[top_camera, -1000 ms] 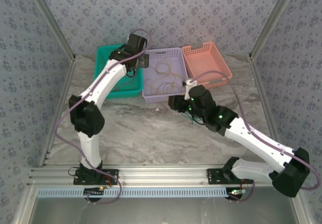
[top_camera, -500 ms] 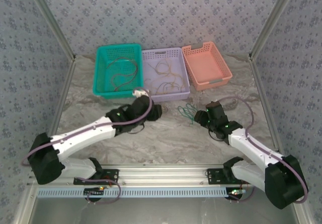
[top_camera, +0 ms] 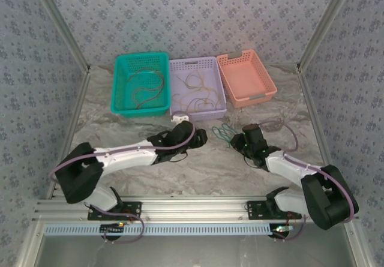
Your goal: Untangle the cables
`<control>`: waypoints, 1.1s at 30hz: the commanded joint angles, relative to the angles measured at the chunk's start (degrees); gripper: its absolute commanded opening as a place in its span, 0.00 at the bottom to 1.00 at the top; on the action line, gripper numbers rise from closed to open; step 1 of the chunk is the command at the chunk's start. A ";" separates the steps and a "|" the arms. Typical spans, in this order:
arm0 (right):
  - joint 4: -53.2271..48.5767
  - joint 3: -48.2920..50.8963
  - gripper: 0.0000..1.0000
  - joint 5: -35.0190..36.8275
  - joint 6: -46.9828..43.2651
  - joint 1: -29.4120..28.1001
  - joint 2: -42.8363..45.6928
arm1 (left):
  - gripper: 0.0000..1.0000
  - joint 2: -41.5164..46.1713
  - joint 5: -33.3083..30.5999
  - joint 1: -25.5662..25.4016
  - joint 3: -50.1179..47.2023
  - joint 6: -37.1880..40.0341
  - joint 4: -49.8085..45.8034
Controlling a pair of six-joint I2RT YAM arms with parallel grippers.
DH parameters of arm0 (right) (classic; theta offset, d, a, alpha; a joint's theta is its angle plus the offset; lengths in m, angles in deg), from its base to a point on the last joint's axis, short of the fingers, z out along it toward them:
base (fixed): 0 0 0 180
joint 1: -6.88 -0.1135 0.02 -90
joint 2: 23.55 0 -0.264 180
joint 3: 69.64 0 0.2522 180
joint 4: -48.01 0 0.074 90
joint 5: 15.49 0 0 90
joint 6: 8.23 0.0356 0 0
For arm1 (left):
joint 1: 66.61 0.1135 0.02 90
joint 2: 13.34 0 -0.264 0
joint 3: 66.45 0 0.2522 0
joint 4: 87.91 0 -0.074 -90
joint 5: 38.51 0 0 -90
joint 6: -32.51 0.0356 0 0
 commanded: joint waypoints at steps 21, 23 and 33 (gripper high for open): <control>-6.96 0.89 0.00 -6.43 -3.09 -1.75 16.70 | 0.67 -10.22 0.00 -0.54 -3.17 -11.26 22.58; -6.39 1.61 0.00 -6.10 -2.55 -1.85 18.31 | 0.67 -7.16 -1.77 -1.27 -4.49 -10.77 21.64; -11.07 -2.18 0.00 -6.69 -5.85 -3.34 23.04 | 0.66 2.50 -6.14 -4.32 -2.98 -3.66 12.29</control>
